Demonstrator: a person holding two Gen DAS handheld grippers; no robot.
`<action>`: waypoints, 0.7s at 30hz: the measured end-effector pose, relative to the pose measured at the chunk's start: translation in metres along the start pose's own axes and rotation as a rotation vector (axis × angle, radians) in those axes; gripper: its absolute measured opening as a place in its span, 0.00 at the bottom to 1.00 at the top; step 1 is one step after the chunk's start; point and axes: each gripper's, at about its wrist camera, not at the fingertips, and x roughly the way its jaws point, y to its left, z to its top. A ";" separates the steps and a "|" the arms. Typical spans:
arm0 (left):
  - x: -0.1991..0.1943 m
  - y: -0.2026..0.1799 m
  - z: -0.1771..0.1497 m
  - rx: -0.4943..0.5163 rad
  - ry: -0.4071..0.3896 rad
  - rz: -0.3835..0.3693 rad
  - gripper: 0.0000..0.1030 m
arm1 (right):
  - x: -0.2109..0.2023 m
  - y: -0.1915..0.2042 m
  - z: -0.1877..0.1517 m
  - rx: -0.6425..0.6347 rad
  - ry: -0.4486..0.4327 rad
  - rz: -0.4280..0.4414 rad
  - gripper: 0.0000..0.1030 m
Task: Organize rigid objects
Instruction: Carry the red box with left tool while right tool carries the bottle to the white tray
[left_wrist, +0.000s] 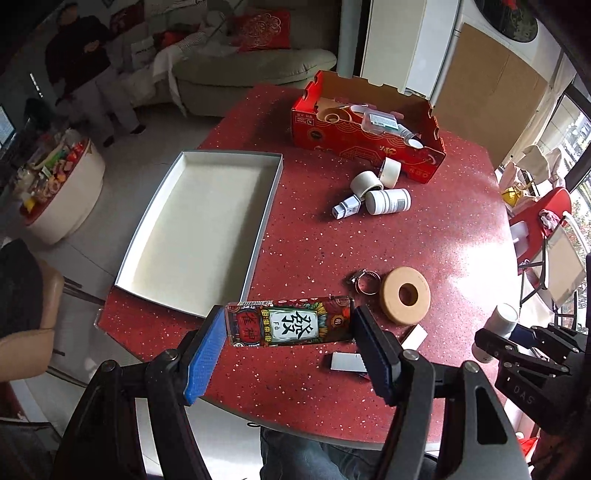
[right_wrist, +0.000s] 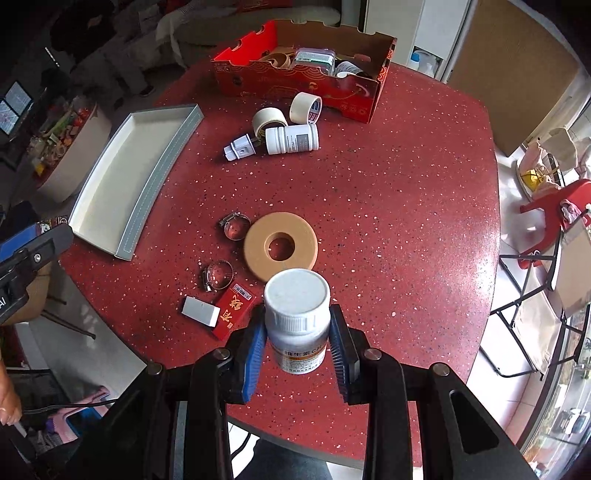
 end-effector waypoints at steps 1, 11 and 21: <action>-0.002 -0.001 -0.003 -0.004 -0.002 0.007 0.70 | -0.001 -0.001 -0.002 -0.004 0.001 0.003 0.33; -0.017 0.000 -0.045 -0.071 0.018 0.065 0.70 | -0.005 -0.007 -0.032 -0.015 0.025 0.029 0.33; -0.015 0.017 -0.059 -0.099 0.032 0.075 0.70 | -0.003 0.010 -0.034 -0.045 0.032 0.023 0.33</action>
